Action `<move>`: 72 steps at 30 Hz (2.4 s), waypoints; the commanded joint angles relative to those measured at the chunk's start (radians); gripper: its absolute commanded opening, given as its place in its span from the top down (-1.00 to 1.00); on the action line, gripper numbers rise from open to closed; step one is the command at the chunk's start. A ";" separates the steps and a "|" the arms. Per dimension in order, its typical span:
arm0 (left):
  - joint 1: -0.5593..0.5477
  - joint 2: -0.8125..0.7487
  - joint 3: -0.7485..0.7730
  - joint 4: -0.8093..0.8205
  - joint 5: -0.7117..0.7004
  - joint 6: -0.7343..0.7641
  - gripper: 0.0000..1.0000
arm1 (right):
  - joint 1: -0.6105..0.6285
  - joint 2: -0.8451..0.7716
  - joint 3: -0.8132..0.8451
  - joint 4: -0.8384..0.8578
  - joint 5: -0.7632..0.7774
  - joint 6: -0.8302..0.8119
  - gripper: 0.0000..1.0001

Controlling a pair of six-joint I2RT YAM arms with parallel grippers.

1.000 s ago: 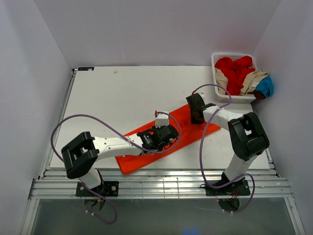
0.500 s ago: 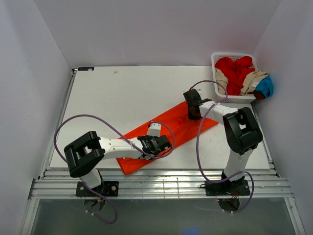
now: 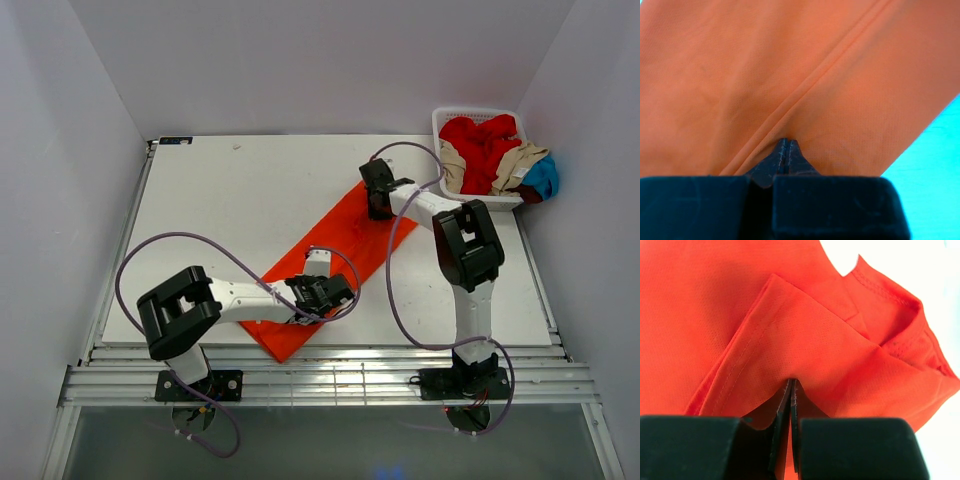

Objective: Fold and stack the t-shirts
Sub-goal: Rotate the tshirt 90 degrees

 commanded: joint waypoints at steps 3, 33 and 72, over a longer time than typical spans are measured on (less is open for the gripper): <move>-0.004 0.065 0.010 0.112 0.172 -0.019 1.00 | -0.006 0.139 0.183 -0.026 -0.067 -0.057 0.85; 0.027 0.270 0.407 0.349 0.074 0.257 1.00 | -0.150 0.327 0.565 0.354 -0.866 -0.120 0.68; 0.047 -0.515 -0.350 0.310 0.511 0.035 0.02 | 0.481 -1.098 -0.848 -0.273 0.110 0.449 0.17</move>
